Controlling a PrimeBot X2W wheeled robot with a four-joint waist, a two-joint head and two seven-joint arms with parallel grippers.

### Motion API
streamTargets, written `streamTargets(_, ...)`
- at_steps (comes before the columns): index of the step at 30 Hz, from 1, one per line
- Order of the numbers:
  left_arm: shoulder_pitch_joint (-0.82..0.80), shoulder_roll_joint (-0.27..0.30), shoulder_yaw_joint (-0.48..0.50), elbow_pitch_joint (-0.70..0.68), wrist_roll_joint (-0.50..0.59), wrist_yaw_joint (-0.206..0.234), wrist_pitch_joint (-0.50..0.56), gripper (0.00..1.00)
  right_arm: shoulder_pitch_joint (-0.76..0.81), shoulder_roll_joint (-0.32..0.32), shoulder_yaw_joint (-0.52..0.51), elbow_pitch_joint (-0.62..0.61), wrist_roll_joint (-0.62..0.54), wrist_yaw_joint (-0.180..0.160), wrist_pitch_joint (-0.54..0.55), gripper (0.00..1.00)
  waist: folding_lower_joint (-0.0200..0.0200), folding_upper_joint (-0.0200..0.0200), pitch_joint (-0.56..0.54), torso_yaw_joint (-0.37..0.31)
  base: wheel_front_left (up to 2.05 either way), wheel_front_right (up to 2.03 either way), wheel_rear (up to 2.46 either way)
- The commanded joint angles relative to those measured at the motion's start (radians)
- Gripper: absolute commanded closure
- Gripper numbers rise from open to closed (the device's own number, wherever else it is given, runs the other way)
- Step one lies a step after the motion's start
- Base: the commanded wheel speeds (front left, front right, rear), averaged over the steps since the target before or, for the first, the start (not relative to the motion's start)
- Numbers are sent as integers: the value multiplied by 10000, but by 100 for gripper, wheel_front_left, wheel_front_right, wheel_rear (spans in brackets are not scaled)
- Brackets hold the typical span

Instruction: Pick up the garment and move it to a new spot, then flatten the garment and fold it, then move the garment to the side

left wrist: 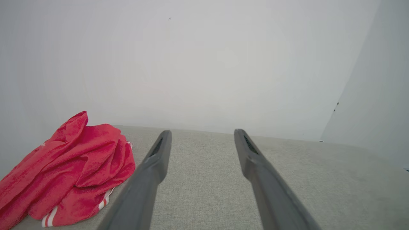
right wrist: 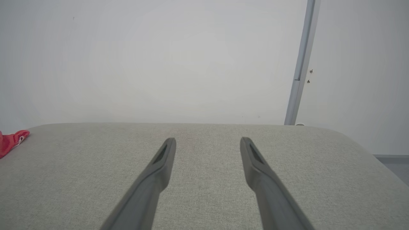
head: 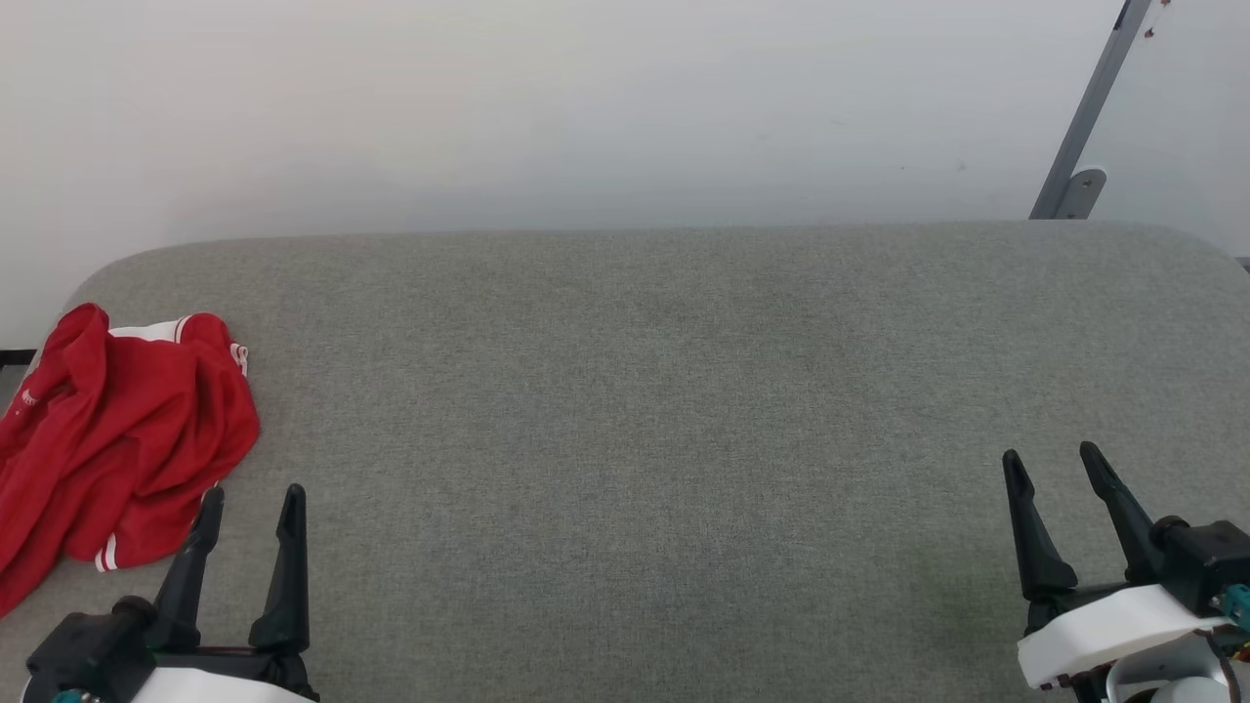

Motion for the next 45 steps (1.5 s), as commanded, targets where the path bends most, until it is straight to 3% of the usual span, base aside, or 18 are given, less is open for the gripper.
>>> streamTargets(1,138,92,-51,-87,217,-30,-112,0,97,-59,19,9,-244,51,-116,0,0,-1,-3,-4,0,0,0)
streamTargets(10,179,232,-314,-120,418,-36,-270,0,134,-115,61,-21,-854,52,-322,0,0,-1,-36,-8,0,0,0)
streamTargets(31,-149,170,-537,270,-149,-36,-275,0,282,75,0,-180,-880,52,-357,0,0,-1,-126,194,0,0,0)
streamTargets(38,-271,-16,-178,642,-84,-36,-269,0,232,90,416,-138,-785,50,-358,0,0,-1,-293,772,0,0,0)
streamTargets(45,-183,-78,316,911,-115,-36,-269,0,-11,12,1161,54,-589,30,-359,0,0,-1,-538,1811,0,0,0)
